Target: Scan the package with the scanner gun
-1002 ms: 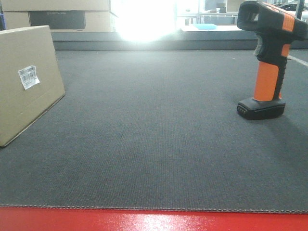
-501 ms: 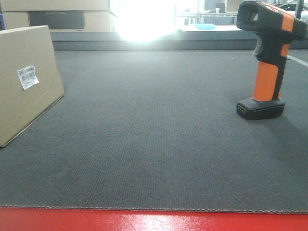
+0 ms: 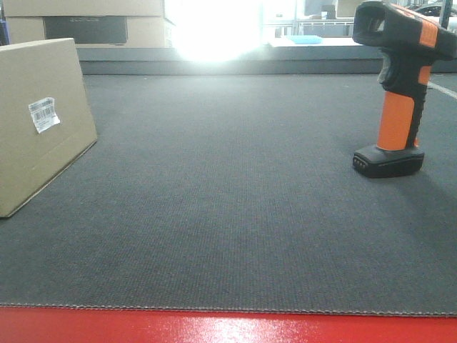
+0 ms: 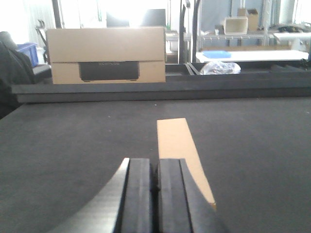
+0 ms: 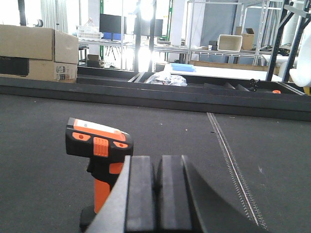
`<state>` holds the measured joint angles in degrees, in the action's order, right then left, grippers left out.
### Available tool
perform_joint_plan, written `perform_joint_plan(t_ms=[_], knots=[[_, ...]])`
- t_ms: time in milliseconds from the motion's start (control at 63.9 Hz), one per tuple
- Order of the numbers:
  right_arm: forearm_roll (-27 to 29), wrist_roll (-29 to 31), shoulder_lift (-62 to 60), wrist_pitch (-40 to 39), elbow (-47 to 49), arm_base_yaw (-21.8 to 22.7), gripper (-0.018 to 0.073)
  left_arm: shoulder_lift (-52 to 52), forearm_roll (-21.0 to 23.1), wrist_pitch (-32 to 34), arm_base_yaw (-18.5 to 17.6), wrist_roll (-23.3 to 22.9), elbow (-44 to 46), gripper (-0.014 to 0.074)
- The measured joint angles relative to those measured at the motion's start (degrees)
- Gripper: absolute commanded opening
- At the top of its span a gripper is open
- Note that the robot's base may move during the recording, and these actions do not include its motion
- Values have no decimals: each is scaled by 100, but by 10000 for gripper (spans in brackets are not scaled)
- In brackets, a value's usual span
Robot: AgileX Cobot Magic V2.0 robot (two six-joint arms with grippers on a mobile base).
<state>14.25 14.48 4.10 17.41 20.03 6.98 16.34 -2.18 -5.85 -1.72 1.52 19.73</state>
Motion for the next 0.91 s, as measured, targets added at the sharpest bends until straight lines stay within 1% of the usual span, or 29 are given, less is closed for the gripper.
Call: perform_joint_plan(t_ms=[156, 266, 344, 454, 908], knots=[[0, 0, 0, 0, 0, 0, -154, -832, 0, 322, 151, 0, -954, -111], [0, 0, 0, 0, 0, 0, -154, -1415, 9, 519, 172, 0, -1690, -111], [0, 0, 0, 11, 0, 0, -154, -1576, 9, 522, 172, 0, -1931, -111], [0, 0, 0, 21, -5, 0, -154, -1601, 9, 439, 172, 0, -1973, -111], [0, 0, 0, 21, -5, 0, -154, -1601, 9, 439, 172, 0, -1983, -111]])
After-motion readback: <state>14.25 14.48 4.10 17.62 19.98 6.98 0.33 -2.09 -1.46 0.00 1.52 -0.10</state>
